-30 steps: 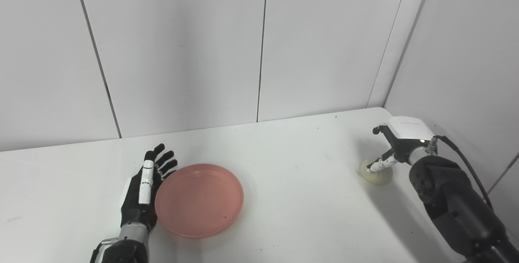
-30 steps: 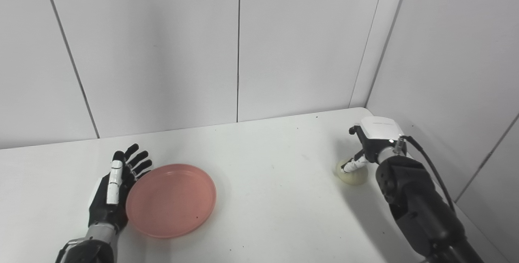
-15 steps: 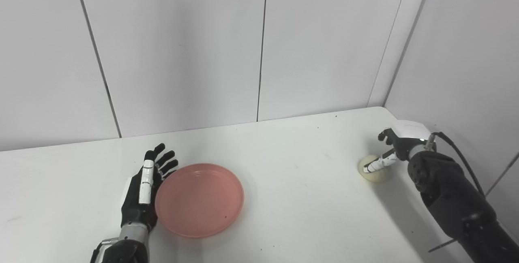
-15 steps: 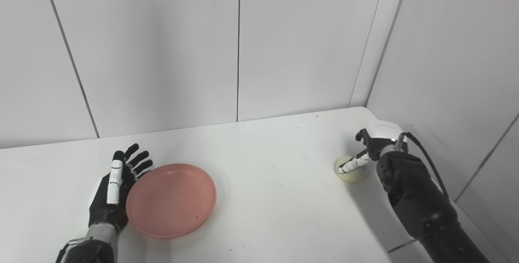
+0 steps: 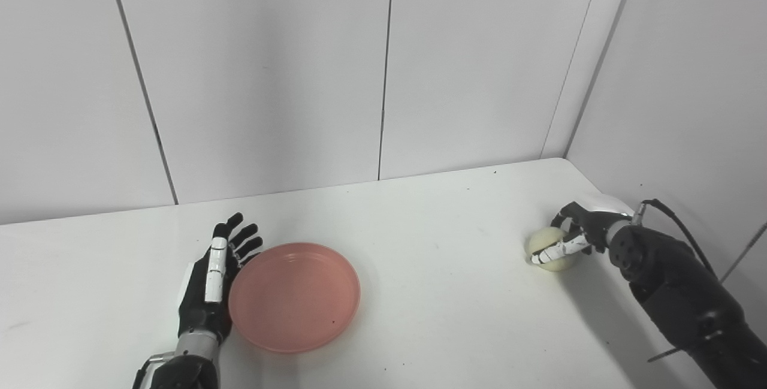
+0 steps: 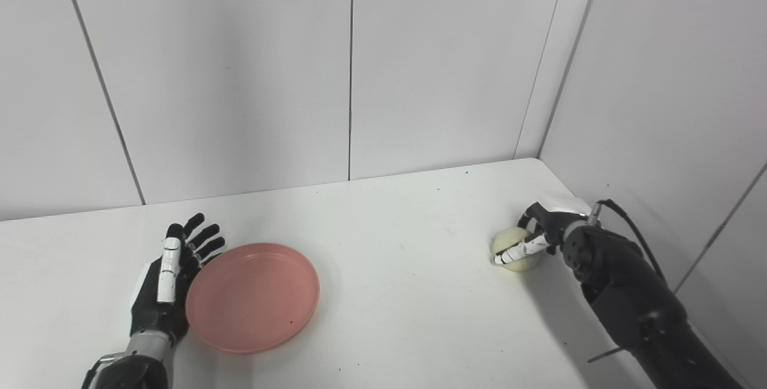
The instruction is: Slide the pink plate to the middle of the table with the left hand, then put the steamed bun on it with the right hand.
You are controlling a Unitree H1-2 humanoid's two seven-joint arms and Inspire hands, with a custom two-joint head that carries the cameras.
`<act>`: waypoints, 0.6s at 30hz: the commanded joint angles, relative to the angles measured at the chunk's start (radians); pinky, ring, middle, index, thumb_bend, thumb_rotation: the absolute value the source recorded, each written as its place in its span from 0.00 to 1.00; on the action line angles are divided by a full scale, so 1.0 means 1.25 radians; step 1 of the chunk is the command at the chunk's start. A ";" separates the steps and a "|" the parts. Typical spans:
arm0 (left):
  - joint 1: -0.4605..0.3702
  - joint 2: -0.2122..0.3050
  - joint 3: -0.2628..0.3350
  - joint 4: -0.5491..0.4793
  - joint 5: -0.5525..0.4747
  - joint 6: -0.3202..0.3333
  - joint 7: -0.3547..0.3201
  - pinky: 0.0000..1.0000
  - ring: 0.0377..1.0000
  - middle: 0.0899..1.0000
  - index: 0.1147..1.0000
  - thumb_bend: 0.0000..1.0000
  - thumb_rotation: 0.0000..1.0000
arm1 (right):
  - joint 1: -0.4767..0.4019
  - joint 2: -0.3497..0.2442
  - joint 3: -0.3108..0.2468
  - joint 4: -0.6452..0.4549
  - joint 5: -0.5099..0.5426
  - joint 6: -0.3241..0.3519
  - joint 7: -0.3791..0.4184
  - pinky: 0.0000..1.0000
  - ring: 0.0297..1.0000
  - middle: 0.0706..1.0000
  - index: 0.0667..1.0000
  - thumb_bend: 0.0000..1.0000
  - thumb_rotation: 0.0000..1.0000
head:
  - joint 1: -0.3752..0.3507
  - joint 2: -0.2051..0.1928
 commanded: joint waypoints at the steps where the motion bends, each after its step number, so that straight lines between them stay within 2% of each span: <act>1: 0.010 -0.004 -0.003 0.008 0.000 0.034 -0.002 0.77 0.82 0.83 0.86 0.64 0.96 | -0.016 -0.027 0.008 -0.006 0.003 0.015 0.027 0.33 0.37 0.45 0.58 1.00 0.44 | 0.002 0.002; 4: 0.011 -0.005 -0.002 0.005 -0.001 0.037 -0.002 0.77 0.82 0.83 0.85 0.63 0.96 | -0.020 -0.026 0.011 0.008 -0.001 0.017 0.040 0.35 0.38 0.46 0.55 1.00 0.43 | 0.003 0.003; 9: 0.009 -0.003 -0.004 0.014 0.003 0.031 -0.001 0.77 0.81 0.83 0.86 0.63 0.96 | -0.031 -0.014 0.016 0.029 -0.065 0.018 0.074 0.31 0.33 0.40 0.63 1.00 0.45 | 0.004 0.004; 12: 0.009 -0.002 -0.005 0.015 0.002 0.030 -0.004 0.77 0.81 0.83 0.86 0.62 0.97 | -0.031 -0.005 0.005 0.032 -0.084 0.018 0.081 0.31 0.33 0.39 0.63 0.98 0.41 | 0.006 0.004; 14: 0.009 -0.002 -0.005 0.014 0.002 0.032 -0.002 0.77 0.81 0.83 0.86 0.62 0.97 | -0.026 -0.006 0.006 0.024 -0.082 0.018 0.075 0.31 0.32 0.38 0.56 0.95 0.39 | 0.005 0.004; 18: 0.008 -0.003 -0.004 0.017 0.001 0.030 -0.003 0.78 0.82 0.83 0.85 0.61 0.96 | -0.013 -0.009 0.003 0.009 -0.056 0.016 0.033 0.29 0.30 0.36 0.53 0.93 0.34 | 0.007 0.004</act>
